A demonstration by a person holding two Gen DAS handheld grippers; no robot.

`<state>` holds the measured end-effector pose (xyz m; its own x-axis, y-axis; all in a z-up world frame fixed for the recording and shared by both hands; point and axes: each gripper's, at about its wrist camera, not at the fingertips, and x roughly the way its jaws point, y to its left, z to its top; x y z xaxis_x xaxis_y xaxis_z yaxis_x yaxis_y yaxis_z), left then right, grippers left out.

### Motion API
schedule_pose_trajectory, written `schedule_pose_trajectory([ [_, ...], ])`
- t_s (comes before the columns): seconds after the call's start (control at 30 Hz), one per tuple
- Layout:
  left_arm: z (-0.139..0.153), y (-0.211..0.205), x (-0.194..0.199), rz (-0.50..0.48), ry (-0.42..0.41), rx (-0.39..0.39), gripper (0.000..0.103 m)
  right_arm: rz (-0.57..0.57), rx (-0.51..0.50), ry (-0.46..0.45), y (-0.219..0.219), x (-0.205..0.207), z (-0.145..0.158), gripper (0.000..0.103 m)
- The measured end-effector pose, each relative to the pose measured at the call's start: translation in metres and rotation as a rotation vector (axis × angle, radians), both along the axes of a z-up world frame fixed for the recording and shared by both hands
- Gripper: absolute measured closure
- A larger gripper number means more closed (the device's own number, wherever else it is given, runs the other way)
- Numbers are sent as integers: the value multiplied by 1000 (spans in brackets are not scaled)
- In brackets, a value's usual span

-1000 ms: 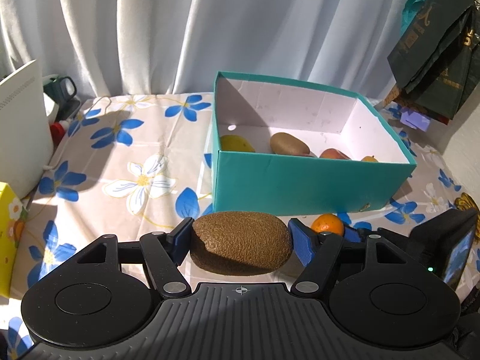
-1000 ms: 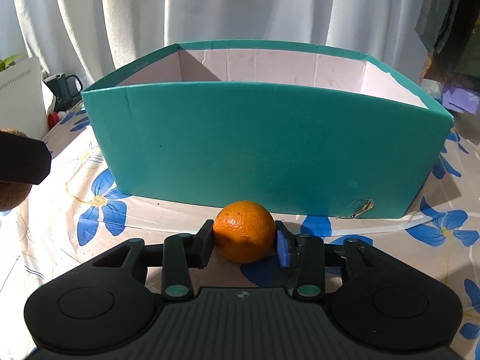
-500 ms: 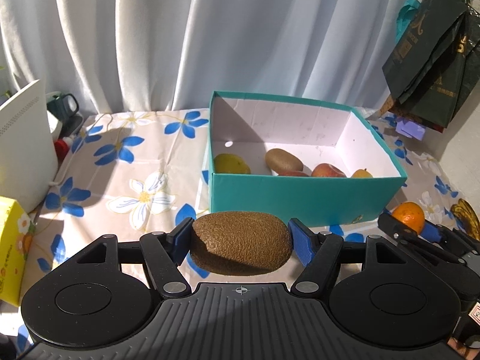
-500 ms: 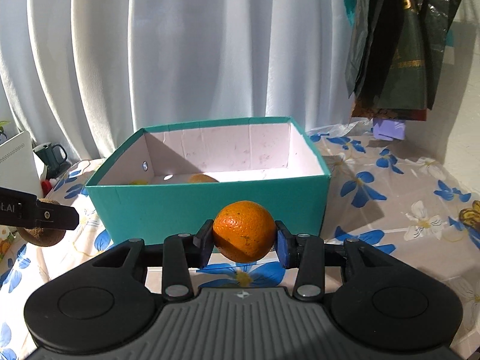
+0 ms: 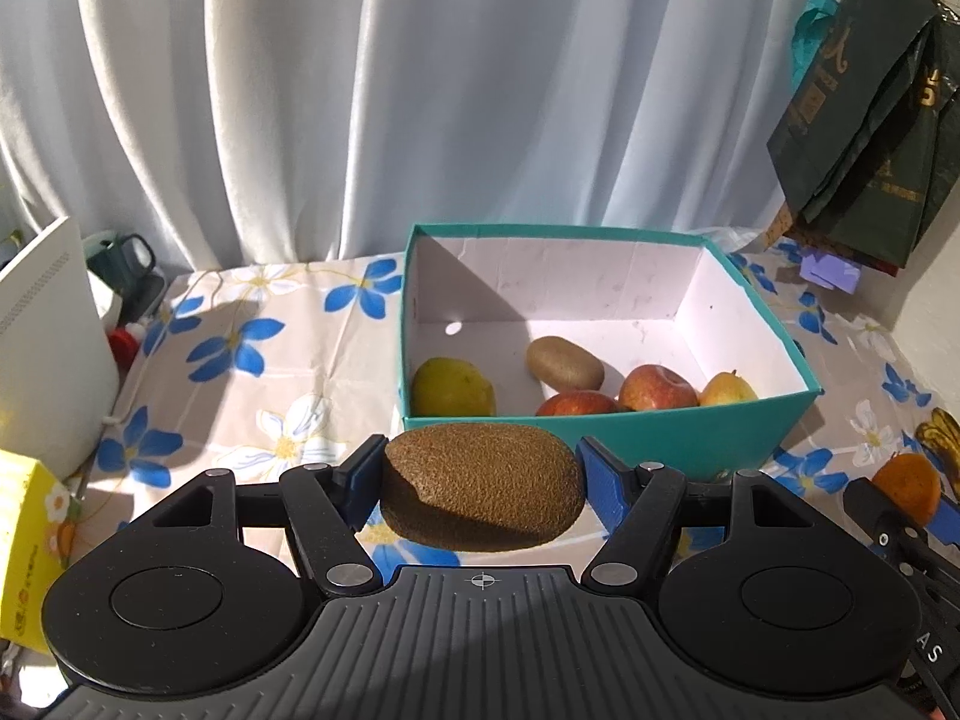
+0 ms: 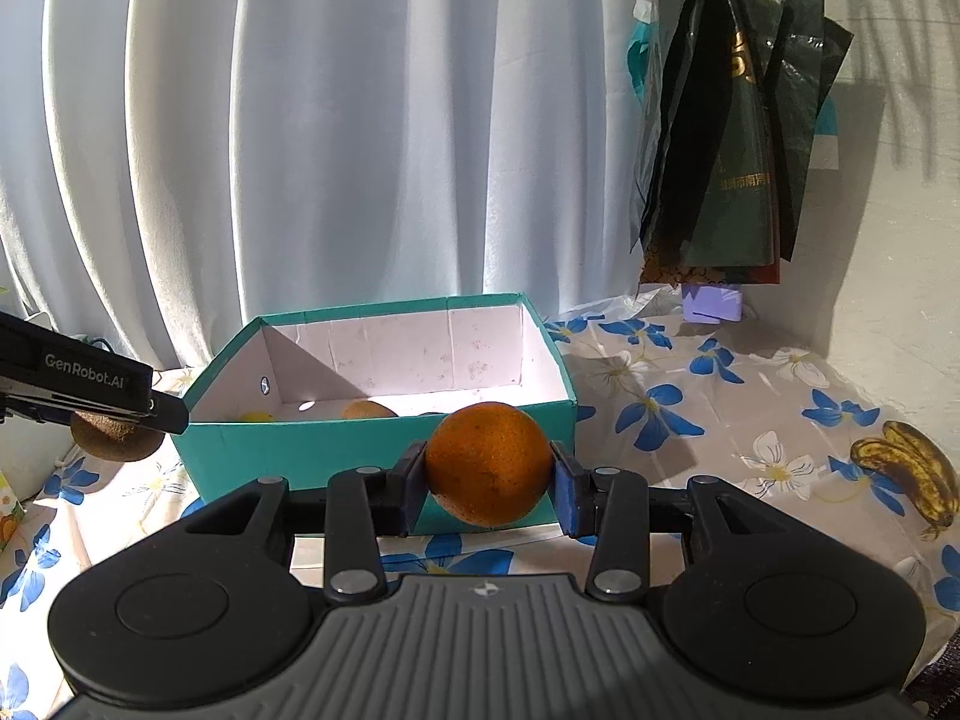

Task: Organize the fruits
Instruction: 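Carry the kiwi over the teal box with left tool while right tool lifts the orange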

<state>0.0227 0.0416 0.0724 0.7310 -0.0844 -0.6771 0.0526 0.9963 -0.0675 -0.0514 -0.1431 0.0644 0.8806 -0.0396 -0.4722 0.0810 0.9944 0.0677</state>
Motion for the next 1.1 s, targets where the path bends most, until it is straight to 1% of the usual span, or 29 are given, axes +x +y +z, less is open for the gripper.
schedule_pose_trajectory([
  [0.2,3,-14,9,-22,-8,23,30,-34,2,-6,-9,-7,5,62],
  [0.4,1,-25,24,-33,1,29,30,-56,8,-14,-16,-8,8,62],
  [0.57,-7,-27,47,-14,14,38,30,-66,14,-18,-22,-4,8,62],
  [0.7,-11,-19,63,10,24,28,30,-79,20,-19,-27,-3,9,62],
  [0.8,-14,-17,76,22,31,35,30,-94,25,-19,-32,-2,9,62],
  [1.1,-31,-26,113,21,72,31,30,-123,32,-4,-43,4,5,62],
])
